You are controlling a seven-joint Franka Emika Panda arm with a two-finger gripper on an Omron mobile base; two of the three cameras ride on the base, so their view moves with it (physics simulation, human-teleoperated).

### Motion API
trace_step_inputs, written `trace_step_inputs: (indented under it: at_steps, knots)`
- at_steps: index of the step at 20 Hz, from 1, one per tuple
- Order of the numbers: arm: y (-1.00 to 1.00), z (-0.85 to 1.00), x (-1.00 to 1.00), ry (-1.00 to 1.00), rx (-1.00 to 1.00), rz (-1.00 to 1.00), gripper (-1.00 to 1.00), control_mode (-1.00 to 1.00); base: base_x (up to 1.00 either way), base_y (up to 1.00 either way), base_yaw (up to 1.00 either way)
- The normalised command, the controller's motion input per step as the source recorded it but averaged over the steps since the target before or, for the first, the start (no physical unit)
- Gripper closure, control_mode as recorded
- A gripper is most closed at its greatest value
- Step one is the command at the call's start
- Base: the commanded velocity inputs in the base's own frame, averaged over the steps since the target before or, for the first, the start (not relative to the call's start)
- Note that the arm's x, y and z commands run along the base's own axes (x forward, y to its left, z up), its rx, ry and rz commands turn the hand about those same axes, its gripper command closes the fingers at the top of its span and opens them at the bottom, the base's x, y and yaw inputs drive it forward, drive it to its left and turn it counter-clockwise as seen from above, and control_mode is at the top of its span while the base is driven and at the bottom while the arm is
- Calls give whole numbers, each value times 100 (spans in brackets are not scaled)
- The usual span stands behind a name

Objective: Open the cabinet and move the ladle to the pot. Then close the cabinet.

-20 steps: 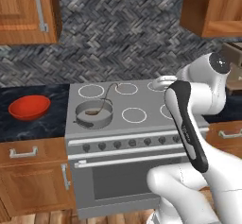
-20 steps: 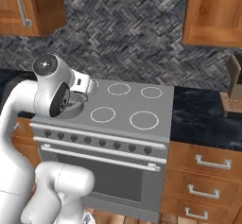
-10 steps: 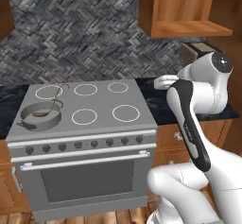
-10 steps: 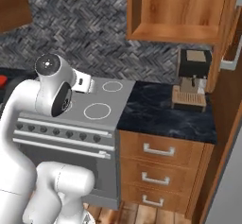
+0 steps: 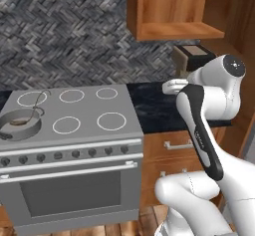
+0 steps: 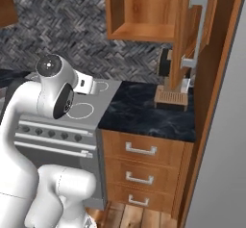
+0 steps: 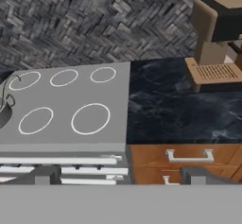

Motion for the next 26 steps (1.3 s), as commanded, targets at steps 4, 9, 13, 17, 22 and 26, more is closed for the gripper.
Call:
trace_step_inputs:
  at_steps: [4, 9, 13, 17, 22, 26]
  knots:
    - [0, 0, 0, 0, 0, 0, -100, 100, 39, -30, -3]
    - [0, 0, 0, 0, 0, 0, -100, 100, 53, -7, 0]
    - [0, 0, 0, 0, 0, 0, -100, 100, 34, -15, 0]
    - [0, 0, 0, 0, 0, 0, -100, 100, 33, -17, 0]
    - [0, 0, 0, 0, 0, 0, -100, 100, 4, -24, 0]
    - [1, -1, 0, 0, 0, 1, -100, -100, 0, -7, 0]
